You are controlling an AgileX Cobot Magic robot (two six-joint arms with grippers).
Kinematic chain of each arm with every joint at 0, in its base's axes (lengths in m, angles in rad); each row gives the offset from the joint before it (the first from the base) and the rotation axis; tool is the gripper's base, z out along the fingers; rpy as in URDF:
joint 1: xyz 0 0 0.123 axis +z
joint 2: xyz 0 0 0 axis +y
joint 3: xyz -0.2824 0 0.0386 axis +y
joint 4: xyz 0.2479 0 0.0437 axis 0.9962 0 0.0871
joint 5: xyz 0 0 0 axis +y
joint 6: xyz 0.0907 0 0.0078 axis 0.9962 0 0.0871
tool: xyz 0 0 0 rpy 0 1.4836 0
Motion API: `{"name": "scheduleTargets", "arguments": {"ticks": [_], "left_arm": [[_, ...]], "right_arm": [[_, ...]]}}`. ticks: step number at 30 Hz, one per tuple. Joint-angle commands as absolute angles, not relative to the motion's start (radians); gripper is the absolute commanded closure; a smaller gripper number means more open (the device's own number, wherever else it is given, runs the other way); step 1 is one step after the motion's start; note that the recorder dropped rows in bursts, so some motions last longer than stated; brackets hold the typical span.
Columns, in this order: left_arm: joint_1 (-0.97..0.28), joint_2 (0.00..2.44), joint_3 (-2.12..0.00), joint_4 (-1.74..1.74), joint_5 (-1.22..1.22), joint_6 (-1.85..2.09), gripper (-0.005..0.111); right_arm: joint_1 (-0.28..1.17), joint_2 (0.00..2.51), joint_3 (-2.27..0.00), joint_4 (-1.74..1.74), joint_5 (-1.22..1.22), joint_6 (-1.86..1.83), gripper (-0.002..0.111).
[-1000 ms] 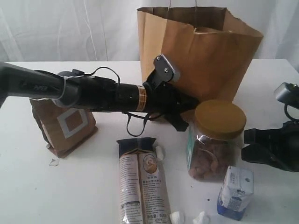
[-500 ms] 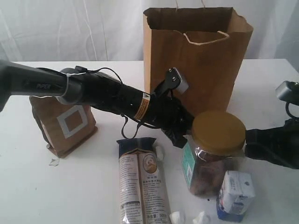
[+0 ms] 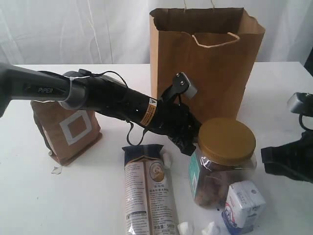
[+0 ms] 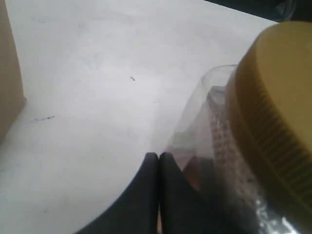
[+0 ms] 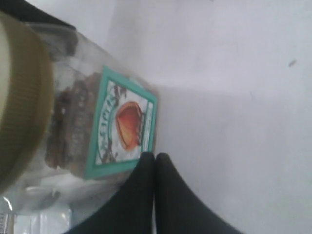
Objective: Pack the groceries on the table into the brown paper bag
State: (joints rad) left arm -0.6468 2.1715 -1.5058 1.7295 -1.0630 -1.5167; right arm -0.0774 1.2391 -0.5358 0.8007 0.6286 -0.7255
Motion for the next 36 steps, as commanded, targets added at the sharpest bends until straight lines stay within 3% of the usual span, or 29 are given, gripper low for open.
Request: {"name": "scheduleTargets", "arguments": {"ticks": [1, 16, 29, 36], "left_arm": [[-0.651, 2.164, -1.508, 1.744, -1.091, -1.541, 0.107], [-0.651, 2.164, -1.508, 1.744, -1.098, -1.541, 0.107], [-0.661, 2.164, -1.508, 1.744, -1.166, -1.547, 0.107], [-0.732, 2.164, -1.508, 1.744, -1.182, -1.511, 0.107]], "right_arm": [[-0.079, 1.238, -0.490, 0.738, 0.693, -0.605, 0.108], [0.040, 1.238, -0.396, 1.064, 0.678, -0.839, 0.108], [0.040, 1.285, -0.400, 1.116, 0.311, -0.854, 0.108], [0.040, 1.390, -0.477, 1.129, 0.257, -0.915, 0.108]]}}
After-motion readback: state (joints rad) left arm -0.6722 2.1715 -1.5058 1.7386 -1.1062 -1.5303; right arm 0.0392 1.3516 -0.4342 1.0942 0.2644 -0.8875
